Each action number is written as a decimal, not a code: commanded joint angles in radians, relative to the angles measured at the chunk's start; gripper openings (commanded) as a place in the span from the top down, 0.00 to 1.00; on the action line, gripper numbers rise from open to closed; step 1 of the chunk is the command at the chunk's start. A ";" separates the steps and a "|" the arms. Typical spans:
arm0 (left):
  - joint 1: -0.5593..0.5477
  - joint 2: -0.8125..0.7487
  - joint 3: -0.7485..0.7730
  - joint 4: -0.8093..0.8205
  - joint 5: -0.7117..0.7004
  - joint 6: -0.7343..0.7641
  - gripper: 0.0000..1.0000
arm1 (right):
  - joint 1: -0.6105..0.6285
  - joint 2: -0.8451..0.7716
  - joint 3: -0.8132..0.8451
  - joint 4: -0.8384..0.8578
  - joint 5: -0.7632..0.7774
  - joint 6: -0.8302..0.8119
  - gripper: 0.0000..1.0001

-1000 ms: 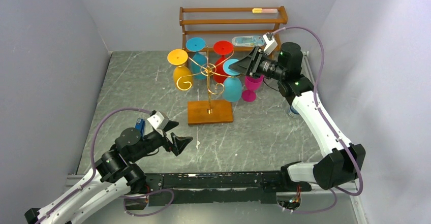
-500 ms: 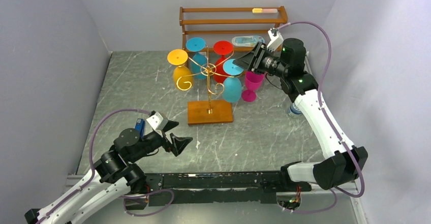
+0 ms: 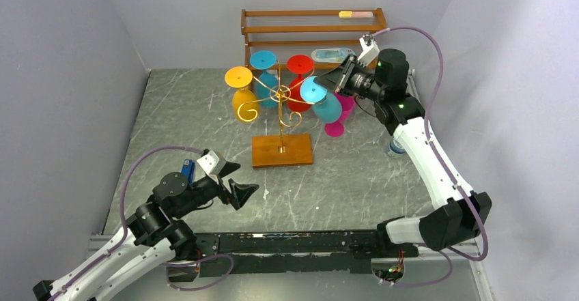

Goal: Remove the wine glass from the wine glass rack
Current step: Pick up the wine glass from the wine rack.

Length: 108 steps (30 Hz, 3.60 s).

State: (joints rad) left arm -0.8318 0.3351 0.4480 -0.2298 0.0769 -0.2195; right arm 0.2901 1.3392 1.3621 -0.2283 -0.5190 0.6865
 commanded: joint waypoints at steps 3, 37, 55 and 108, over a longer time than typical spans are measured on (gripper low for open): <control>0.008 0.002 0.011 0.025 0.029 0.017 0.03 | 0.001 -0.023 -0.016 -0.001 -0.015 0.032 1.00; 0.007 0.004 0.011 0.029 0.045 0.013 0.03 | -0.003 -0.192 -0.139 0.061 0.014 0.246 1.00; 0.008 0.006 0.012 0.029 0.050 0.014 0.03 | 0.014 -0.150 -0.099 0.039 -0.089 0.187 1.00; 0.008 0.001 0.009 0.029 0.063 0.020 0.03 | 0.030 -0.059 -0.138 0.224 0.062 0.404 1.00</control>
State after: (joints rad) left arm -0.8284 0.3393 0.4480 -0.2295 0.1173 -0.2157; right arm 0.3264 1.2594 1.2369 -0.0483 -0.4423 1.0687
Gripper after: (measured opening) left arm 0.969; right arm 0.022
